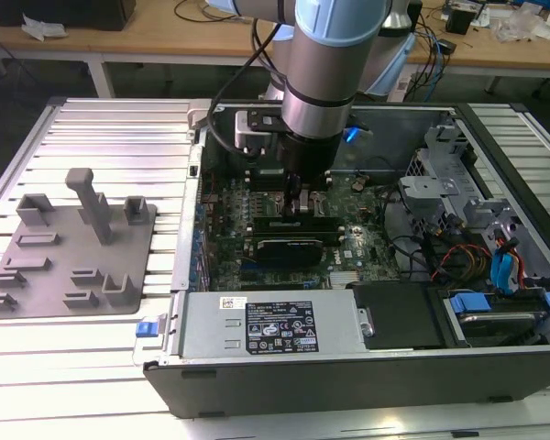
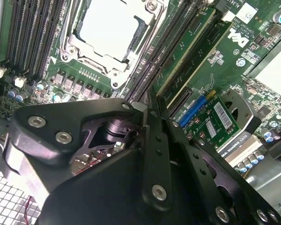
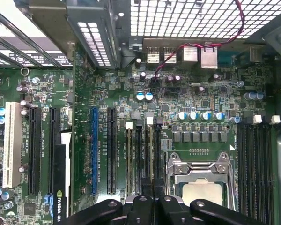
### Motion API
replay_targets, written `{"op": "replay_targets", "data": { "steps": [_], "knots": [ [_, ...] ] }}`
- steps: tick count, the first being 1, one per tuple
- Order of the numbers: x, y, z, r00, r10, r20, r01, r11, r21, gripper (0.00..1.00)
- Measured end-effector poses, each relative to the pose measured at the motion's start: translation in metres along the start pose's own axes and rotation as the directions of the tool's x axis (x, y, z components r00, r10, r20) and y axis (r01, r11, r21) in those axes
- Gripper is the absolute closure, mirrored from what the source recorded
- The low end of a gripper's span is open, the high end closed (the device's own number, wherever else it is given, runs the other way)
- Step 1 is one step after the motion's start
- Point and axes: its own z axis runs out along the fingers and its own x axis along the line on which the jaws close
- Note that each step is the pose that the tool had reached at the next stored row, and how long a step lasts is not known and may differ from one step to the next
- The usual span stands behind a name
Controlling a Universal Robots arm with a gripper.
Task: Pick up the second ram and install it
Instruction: 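Insert the second ram into the second slot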
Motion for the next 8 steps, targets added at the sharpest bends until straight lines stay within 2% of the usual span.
{"op": "replay_targets", "data": {
  "steps": [8],
  "knots": [
    [0.0, -0.0004, 0.0002, 1.0, -0.006, -0.0005, 0.006, 1.0, -0.0002, 0.91]
  ]
}}
